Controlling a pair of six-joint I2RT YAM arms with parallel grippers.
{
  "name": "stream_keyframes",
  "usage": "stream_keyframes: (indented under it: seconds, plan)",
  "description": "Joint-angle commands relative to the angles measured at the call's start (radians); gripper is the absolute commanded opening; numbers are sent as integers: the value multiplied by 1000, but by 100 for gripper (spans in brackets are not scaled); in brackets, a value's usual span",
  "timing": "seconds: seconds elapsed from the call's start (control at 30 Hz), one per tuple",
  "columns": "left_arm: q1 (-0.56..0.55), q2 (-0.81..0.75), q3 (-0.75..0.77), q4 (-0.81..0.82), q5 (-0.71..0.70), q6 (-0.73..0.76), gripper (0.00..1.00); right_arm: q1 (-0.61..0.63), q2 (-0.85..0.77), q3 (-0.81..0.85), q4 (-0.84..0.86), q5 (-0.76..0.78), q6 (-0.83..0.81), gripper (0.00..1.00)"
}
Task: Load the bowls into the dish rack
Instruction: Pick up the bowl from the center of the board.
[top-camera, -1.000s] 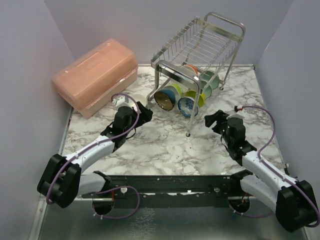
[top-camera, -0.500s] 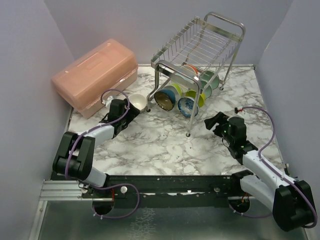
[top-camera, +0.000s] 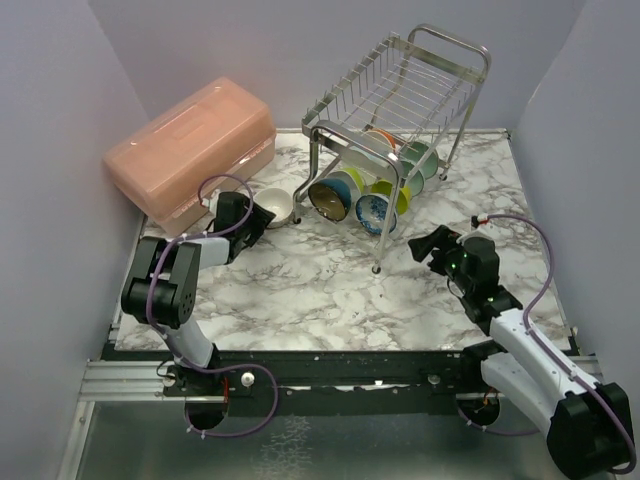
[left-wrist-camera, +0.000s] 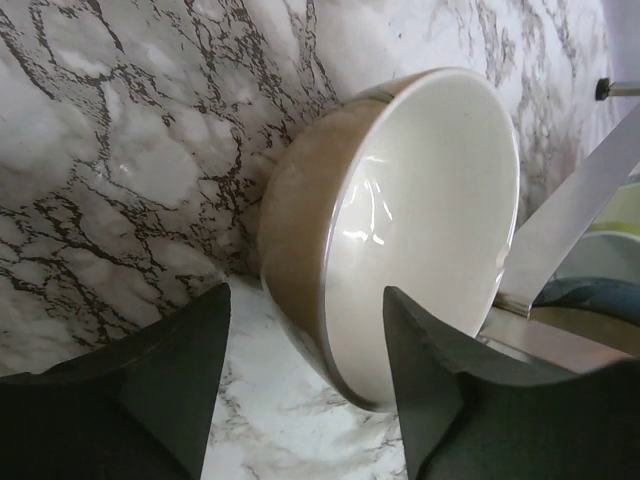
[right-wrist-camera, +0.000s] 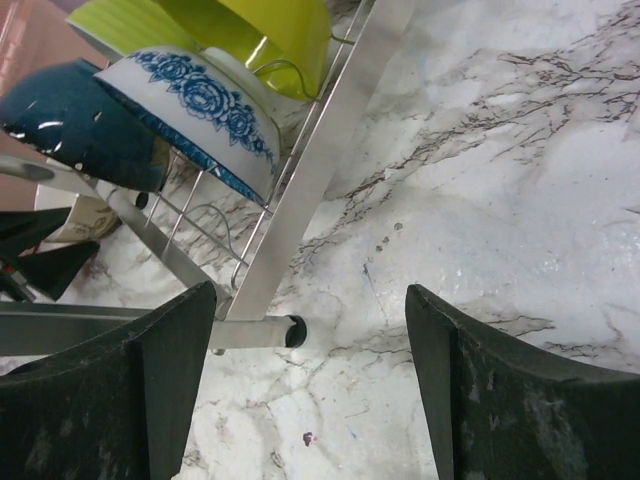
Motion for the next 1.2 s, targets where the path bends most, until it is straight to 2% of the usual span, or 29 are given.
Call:
stream_keyframes:
  seconds: [0.0, 0.37, 0.6, 0.87, 1.0, 1.17]
  plan:
    - [18, 36, 8, 75, 68, -41, 57, -6, -36, 2, -46, -85, -40, 81]
    - [34, -92, -91, 114, 33, 26, 0, -6, -130, 6, -92, -173, -64, 81]
    - [46, -269, -191, 117, 2, 41, 0, -6, -193, 42, -147, -234, -79, 81]
    - [47, -579, -278, 113, 18, 94, 0, -5, -221, 100, -132, -422, -49, 81]
    - [46, -716, -285, 117, 67, 132, 0, -5, -266, 136, -127, -485, -38, 81]
    - [45, -818, -265, 190, 162, 175, 0, -6, -322, 213, -136, -489, -45, 81]
